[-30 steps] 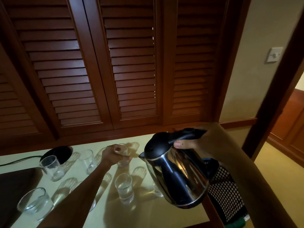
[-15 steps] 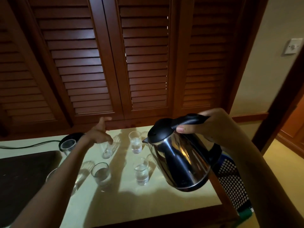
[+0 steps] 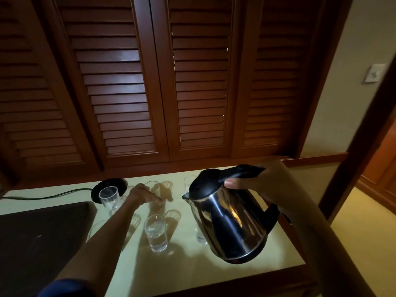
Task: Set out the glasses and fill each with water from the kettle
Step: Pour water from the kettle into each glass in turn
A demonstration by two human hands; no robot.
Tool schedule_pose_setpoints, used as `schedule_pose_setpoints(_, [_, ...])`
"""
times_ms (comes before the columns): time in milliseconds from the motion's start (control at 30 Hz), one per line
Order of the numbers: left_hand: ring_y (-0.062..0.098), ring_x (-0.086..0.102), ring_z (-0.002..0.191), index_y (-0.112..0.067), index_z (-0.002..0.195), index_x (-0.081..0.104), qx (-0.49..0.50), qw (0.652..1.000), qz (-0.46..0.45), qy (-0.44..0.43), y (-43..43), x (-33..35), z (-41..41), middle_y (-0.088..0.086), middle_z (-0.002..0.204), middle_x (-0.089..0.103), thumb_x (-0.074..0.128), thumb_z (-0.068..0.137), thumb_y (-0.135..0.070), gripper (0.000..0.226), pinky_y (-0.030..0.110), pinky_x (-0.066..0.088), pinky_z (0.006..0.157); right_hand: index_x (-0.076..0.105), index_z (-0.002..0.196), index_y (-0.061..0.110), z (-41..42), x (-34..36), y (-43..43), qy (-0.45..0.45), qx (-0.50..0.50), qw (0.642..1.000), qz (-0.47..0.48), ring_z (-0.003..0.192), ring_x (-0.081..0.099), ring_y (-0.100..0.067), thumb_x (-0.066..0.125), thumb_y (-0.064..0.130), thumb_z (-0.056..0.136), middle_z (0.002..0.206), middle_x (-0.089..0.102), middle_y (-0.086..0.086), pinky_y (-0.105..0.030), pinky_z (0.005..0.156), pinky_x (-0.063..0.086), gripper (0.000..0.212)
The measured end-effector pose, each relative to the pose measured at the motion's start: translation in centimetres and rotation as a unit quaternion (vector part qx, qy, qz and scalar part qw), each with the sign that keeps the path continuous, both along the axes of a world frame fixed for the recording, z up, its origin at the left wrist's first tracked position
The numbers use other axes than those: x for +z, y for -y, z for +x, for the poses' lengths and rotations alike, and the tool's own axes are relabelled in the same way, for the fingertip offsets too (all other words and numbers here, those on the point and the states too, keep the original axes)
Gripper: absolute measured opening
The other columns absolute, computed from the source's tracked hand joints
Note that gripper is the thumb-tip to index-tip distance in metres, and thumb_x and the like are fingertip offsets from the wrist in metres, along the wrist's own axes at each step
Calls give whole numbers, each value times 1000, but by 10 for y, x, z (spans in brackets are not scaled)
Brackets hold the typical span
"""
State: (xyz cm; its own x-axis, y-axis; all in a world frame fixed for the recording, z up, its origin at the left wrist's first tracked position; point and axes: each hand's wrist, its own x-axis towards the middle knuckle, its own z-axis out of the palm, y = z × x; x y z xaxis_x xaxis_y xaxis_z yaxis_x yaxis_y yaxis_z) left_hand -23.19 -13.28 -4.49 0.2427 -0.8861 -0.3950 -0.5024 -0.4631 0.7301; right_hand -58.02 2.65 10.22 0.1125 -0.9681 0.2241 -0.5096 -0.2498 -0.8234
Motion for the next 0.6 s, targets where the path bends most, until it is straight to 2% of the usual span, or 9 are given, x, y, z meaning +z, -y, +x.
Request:
schedule_pose_setpoints(33, [29,60,113,7,119,63,-11,1000,4,-24,-2,-3,-1,18,134,63,80,89,-16,41,28,48,100,79,80,25,3,-1,-1,5,-2,1000,7,69,79,-17,89,47,62,77,81,2,-34,72,60,30])
schedule_pose_setpoints(67, [31,61,114,8,110,66,-18,999,-15,-28,-3,-9,0,22,138,63,76,91,-13,30,32,47,106,79,80,23,5,-1,-1,7,-3,1000,14,70,79,-18,89,47,61,77,81,0,-35,73,61,32])
schedule_pose_setpoints(100, [34,65,111,7,106,69,-13,999,-37,-22,-4,-13,1,25,132,67,82,85,-12,31,40,50,106,78,79,22,6,-2,-1,5,-1,1000,18,71,79,-20,89,46,62,77,81,-1,-37,74,61,32])
schedule_pose_setpoints(167, [38,71,107,4,108,73,6,996,-80,-24,-10,-17,2,24,115,75,95,69,-13,48,48,57,98,77,83,20,10,-2,-1,-5,11,1000,12,75,79,-24,90,40,68,80,81,-5,-45,81,64,28])
schedule_pose_setpoints(233, [36,72,107,0,107,75,0,996,-88,-21,-16,-14,2,21,113,77,97,67,-20,49,45,58,97,77,85,20,14,0,-2,-8,21,1000,8,77,79,-25,89,37,71,82,81,-5,-50,85,64,25])
schedule_pose_setpoints(300, [32,71,111,-9,102,77,-6,994,-99,47,-17,-6,2,14,115,77,95,69,-37,46,33,54,94,77,79,31,16,2,-6,-3,24,1000,8,73,79,-18,87,44,66,79,81,-1,-44,79,64,21])
schedule_pose_setpoints(400, [28,73,106,-21,104,80,3,980,-173,101,-24,14,5,5,102,79,93,65,-50,50,32,53,86,77,76,33,17,4,-9,1,8,1000,17,68,77,-12,86,51,59,76,81,4,-32,73,59,26])
schedule_pose_setpoints(500, [21,74,87,-29,98,80,24,961,-264,83,-45,39,10,-1,90,79,95,59,-55,50,37,58,78,80,85,22,17,7,-11,4,0,1000,23,69,78,-14,90,47,61,79,82,2,-30,72,58,35])
schedule_pose_setpoints(600, [6,70,89,-44,97,72,6,941,-336,23,-73,60,13,-13,93,76,94,63,-49,41,31,56,78,79,79,19,21,12,-17,10,-6,999,34,59,74,-9,90,59,50,73,80,1,-27,65,55,51])
